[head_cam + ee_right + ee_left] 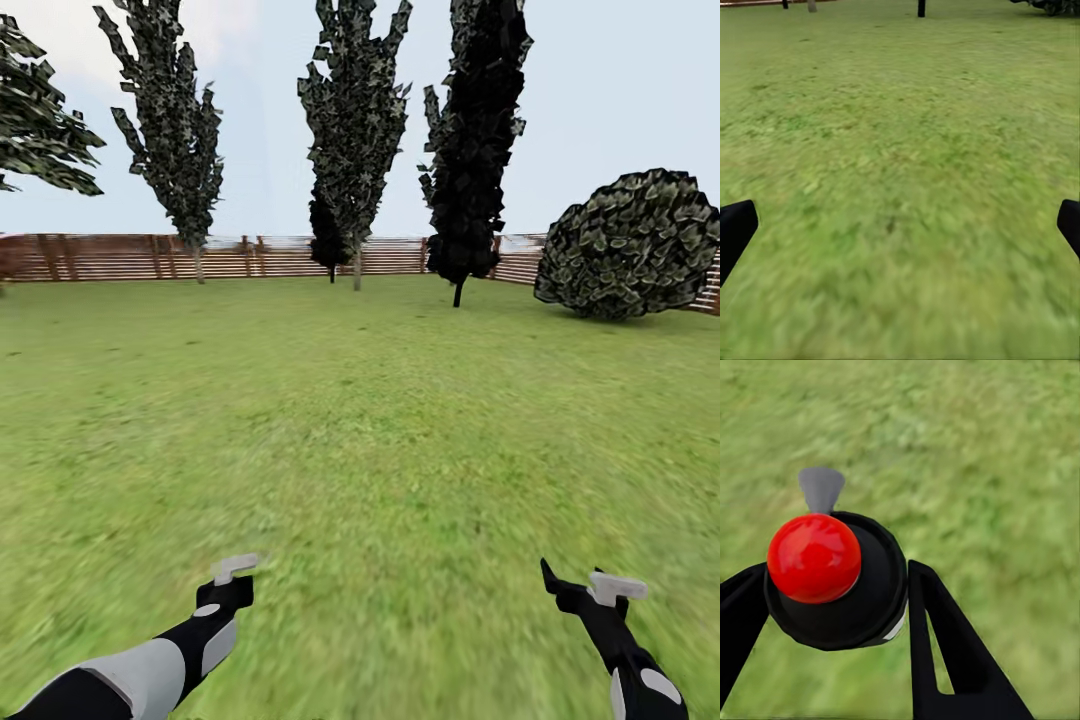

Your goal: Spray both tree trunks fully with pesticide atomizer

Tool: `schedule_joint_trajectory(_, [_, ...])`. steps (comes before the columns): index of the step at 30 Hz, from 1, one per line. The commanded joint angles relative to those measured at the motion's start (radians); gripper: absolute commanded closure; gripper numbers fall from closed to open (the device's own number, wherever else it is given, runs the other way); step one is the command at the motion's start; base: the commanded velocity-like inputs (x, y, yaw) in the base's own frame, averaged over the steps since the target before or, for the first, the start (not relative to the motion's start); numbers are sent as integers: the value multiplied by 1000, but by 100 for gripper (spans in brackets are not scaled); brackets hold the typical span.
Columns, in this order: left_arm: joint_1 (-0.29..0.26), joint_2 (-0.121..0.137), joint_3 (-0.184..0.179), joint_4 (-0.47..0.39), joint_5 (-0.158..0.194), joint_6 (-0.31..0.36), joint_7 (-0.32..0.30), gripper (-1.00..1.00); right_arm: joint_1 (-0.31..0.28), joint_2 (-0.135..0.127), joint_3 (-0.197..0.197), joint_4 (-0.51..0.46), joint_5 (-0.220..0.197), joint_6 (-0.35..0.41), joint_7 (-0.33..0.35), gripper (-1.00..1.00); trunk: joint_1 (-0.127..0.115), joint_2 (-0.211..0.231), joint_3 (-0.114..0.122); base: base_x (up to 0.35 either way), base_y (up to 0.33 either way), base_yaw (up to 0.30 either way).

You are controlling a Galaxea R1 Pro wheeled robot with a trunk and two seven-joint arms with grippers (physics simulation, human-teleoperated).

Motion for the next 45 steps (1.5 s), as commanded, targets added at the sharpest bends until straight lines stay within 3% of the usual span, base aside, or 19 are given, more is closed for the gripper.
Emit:
schedule_joint_trajectory(1, [0,0,-1,0,0,0,0,100,0,0,0,0,0,0,0,-100,0,0,0,0,0,287])
schedule_joint_trajectory(45, [0,0,-1,0,0,0,0,100,0,0,1,0,0,0,-1,-100,0,0,0,0,0,287])
